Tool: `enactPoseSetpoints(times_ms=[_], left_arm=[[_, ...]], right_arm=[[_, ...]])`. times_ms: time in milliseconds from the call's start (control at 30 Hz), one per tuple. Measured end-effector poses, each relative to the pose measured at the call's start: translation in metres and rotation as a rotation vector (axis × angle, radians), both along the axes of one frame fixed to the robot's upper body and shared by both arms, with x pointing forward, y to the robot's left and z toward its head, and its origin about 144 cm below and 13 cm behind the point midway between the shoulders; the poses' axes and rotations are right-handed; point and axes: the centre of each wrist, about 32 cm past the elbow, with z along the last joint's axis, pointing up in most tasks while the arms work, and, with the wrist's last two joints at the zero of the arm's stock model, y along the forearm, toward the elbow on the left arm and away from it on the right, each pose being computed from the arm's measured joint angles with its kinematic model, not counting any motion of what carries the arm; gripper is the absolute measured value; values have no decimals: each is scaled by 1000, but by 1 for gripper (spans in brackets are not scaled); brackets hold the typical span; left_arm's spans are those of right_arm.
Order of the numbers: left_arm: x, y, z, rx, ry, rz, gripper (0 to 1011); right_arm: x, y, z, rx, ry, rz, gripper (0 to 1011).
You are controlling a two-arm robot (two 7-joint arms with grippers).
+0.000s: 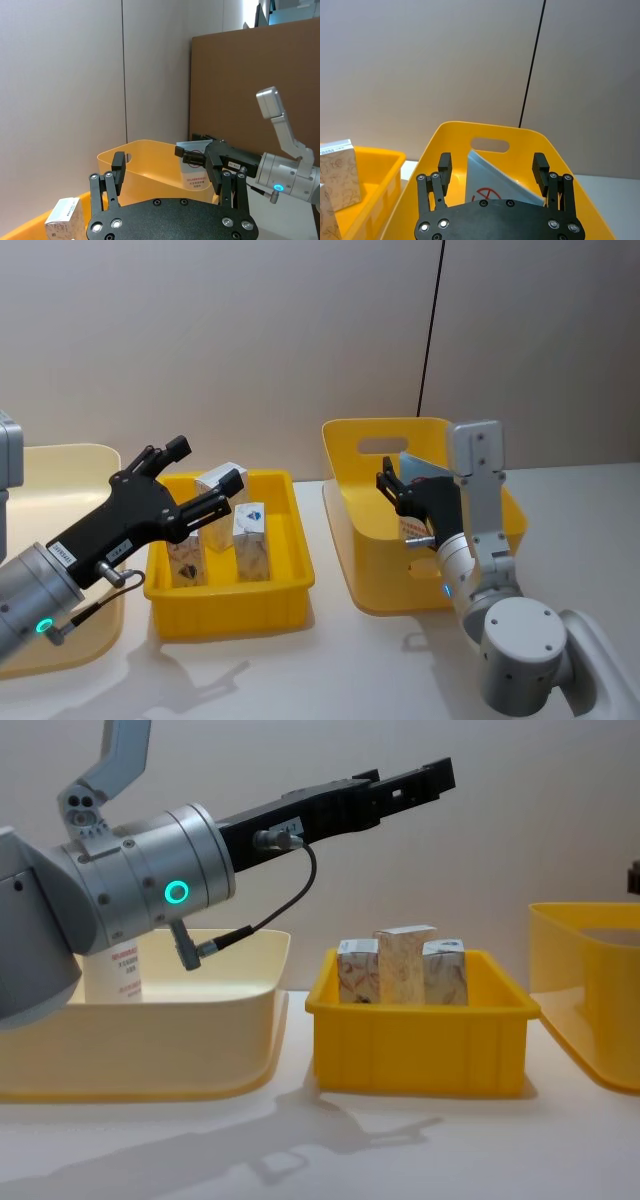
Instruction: Bimanual collaborative sorting of washing and personal care products
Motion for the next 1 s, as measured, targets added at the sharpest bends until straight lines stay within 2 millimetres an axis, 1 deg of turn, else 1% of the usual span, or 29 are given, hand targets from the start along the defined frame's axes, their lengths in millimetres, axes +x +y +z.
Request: enactPoseSetpoints(times_ms=[533,900,1000], left_arm=[[0,0,0,0,0,0,1000],[0,0,0,0,0,0,1000],[-1,0,0,3,1,6,1000]], right_arm=[[-13,0,10,0,-68,45,1001],[-24,-1,12,11,-96,119,1001],[-24,-1,12,12,-97,122,1001]])
